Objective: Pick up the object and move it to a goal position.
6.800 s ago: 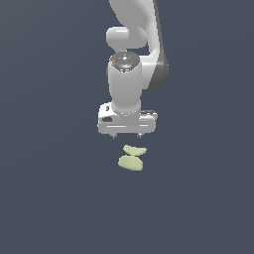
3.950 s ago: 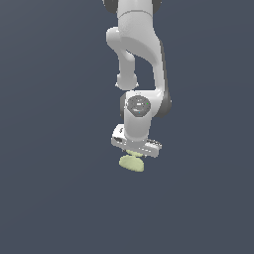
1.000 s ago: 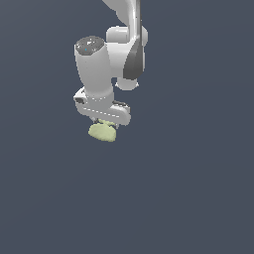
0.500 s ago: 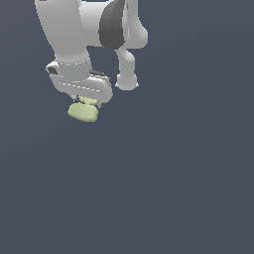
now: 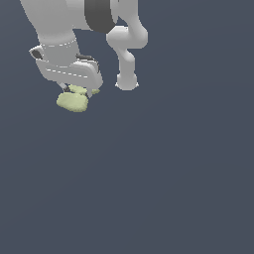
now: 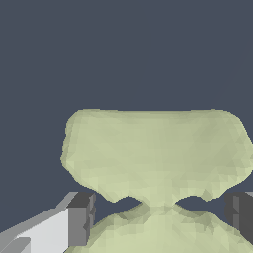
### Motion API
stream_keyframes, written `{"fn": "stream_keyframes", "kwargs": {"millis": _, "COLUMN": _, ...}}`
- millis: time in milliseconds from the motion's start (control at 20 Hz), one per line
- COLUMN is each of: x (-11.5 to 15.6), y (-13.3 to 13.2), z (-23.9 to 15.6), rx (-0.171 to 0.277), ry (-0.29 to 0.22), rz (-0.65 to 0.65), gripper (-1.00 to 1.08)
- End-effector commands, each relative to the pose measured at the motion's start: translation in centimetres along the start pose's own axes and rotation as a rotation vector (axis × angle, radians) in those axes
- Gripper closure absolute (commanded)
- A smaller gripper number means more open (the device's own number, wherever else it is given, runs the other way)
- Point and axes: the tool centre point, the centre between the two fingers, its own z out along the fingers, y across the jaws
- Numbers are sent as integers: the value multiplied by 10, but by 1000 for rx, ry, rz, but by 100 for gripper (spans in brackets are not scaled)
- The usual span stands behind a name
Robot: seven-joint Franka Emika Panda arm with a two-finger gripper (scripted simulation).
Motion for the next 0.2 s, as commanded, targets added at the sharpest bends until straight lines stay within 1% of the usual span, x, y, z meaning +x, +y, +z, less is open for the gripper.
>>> {"fn": "stream_keyframes", "kwargs": {"millis": 0, "x": 0, "y": 1, "z": -2, "rx": -1, "ry": -1, "rz": -1, "gripper": 108}}
{"fn": "stream_keyframes", "kwargs": {"millis": 150, "x": 1, "y": 0, "z": 0, "rx": -1, "ry": -1, "rz": -1, "gripper": 108}}
